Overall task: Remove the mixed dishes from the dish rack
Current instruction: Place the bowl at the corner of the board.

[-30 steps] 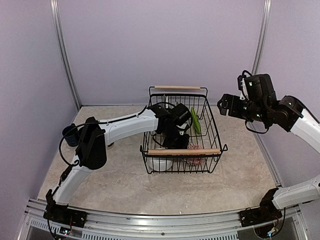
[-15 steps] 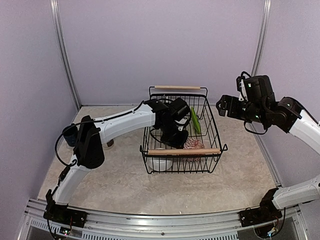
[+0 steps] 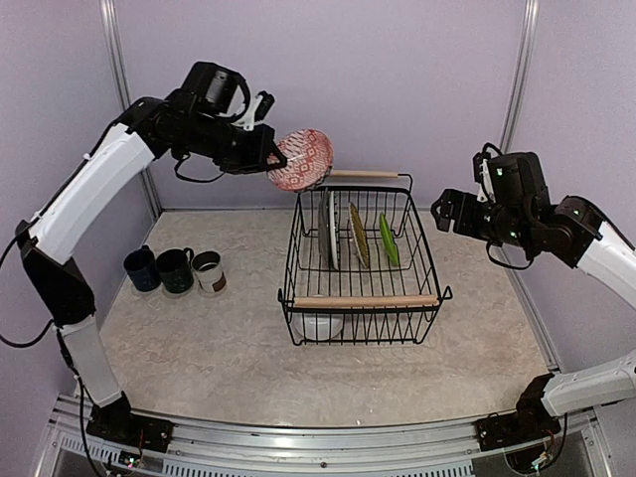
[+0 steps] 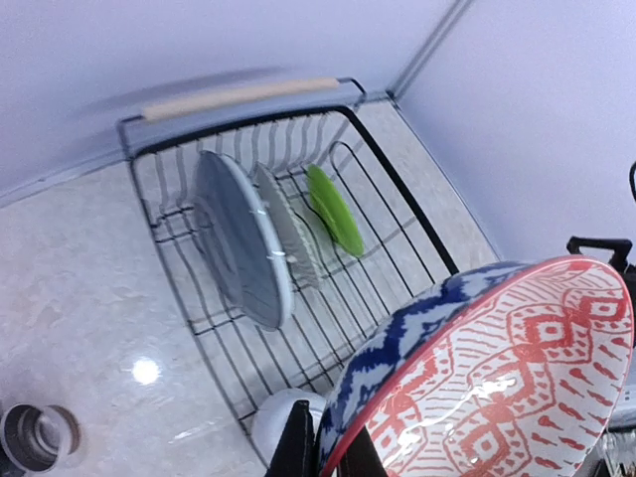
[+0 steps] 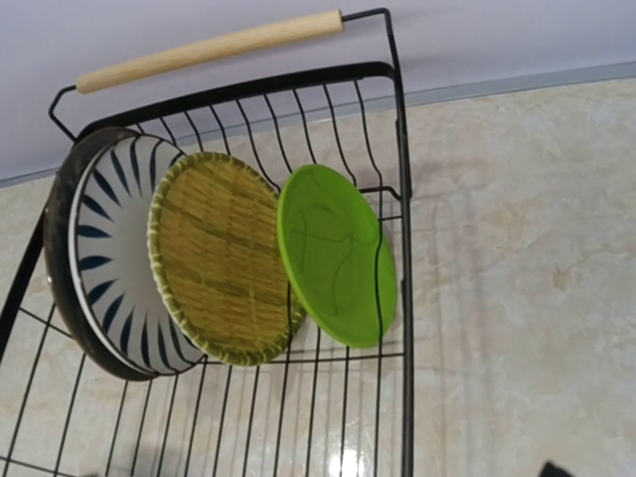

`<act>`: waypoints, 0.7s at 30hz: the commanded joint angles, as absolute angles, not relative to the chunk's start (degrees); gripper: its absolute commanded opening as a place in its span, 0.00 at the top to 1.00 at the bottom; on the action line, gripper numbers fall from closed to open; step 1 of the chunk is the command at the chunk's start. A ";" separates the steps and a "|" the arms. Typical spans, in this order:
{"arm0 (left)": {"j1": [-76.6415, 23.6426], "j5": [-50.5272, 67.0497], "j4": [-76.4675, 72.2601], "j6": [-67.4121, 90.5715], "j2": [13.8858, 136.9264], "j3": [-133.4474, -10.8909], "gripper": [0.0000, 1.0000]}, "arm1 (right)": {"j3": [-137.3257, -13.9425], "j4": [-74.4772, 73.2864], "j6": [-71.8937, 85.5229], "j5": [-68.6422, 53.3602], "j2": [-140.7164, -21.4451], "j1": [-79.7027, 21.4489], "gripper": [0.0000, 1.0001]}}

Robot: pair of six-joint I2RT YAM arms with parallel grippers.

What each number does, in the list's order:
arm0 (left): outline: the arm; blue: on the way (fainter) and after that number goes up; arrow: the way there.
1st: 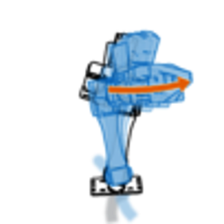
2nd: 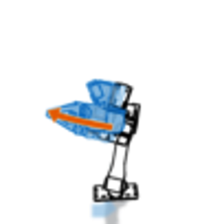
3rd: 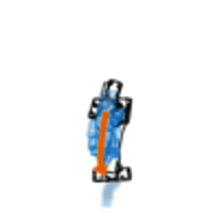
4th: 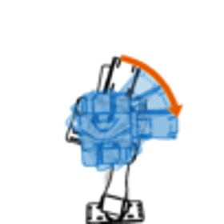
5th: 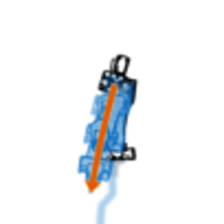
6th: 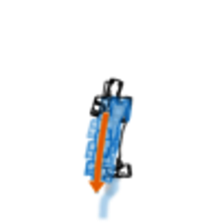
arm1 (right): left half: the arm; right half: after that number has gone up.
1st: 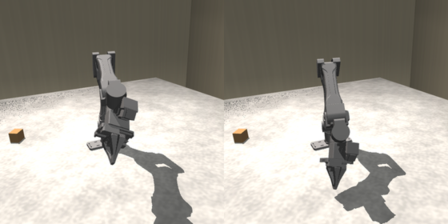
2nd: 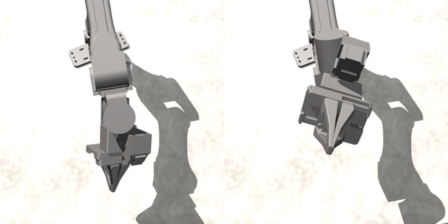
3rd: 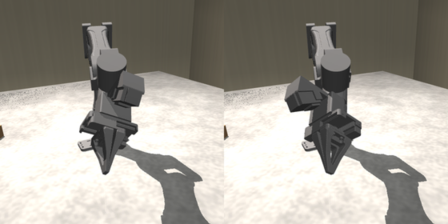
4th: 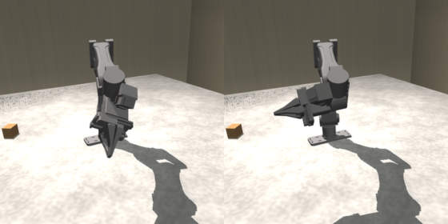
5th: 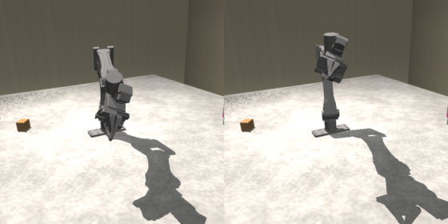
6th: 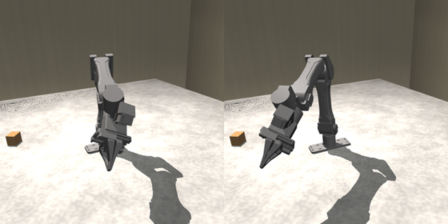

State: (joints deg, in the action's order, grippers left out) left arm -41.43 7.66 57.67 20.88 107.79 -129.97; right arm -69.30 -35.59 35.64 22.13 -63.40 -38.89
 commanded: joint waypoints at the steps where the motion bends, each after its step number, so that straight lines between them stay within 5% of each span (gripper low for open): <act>1: -36.08 1.55 56.47 21.73 97.65 -115.60 1.00 | -69.32 -34.16 35.48 21.58 -64.86 -39.26 0.07; 14: -9.90 -3.41 53.17 43.34 64.79 -62.17 1.00 | -69.83 -31.41 32.85 20.18 -69.61 -39.27 0.06; 21: 12.25 5.17 50.47 53.71 59.78 -47.10 1.00 | -68.81 -30.11 33.02 18.98 -69.96 -39.28 0.06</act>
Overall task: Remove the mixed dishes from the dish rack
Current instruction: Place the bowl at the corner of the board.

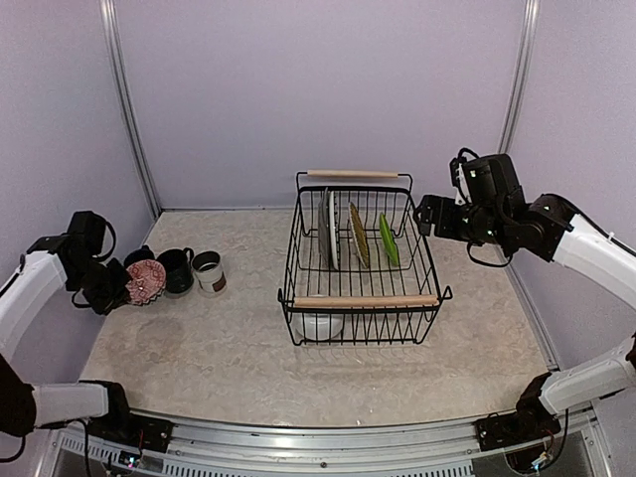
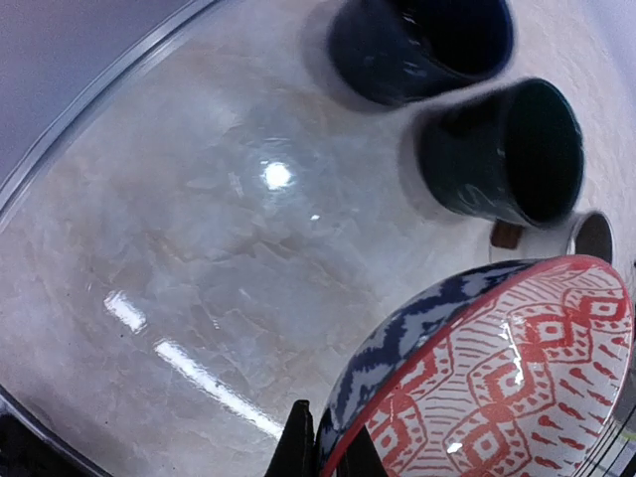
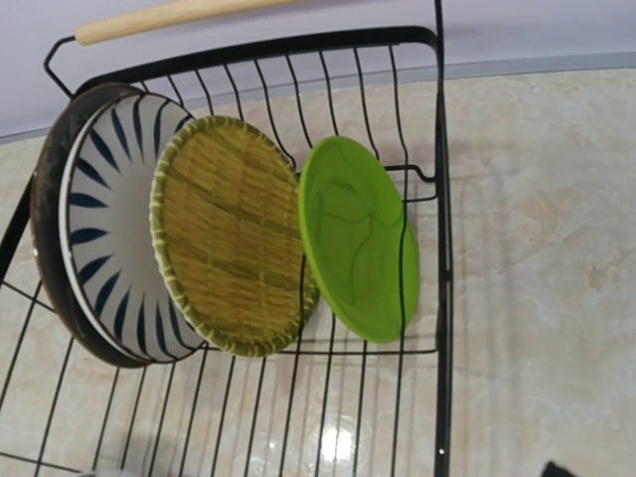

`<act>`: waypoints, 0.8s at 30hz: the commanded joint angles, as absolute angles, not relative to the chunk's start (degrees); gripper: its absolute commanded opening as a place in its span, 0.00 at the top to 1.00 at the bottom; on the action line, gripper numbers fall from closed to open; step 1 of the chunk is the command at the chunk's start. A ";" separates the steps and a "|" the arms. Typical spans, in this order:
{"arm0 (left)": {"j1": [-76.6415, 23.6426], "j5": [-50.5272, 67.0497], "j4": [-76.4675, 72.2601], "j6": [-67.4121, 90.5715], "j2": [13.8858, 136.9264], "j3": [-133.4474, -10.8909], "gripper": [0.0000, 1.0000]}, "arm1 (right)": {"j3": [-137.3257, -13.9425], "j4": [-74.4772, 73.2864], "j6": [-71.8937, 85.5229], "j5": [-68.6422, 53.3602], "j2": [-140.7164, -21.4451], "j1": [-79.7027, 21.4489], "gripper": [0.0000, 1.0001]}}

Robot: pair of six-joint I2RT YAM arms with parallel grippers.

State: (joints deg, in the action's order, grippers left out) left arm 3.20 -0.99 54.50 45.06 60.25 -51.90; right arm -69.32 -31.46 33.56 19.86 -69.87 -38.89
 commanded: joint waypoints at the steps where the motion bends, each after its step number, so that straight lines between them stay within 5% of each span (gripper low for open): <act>1: 15.09 6.58 50.10 55.16 60.33 -46.03 1.00 | -68.62 -29.99 33.18 18.88 -69.83 -39.30 0.06; 24: 18.20 -8.36 36.25 74.65 74.06 -37.57 0.92 | -66.33 -28.02 34.32 16.52 -69.46 -39.21 0.06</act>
State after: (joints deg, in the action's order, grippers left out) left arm 19.90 -5.04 38.37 71.90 74.11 -38.30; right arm -67.46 -29.63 34.06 17.61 -69.76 -38.89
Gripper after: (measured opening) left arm 0.052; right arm 0.938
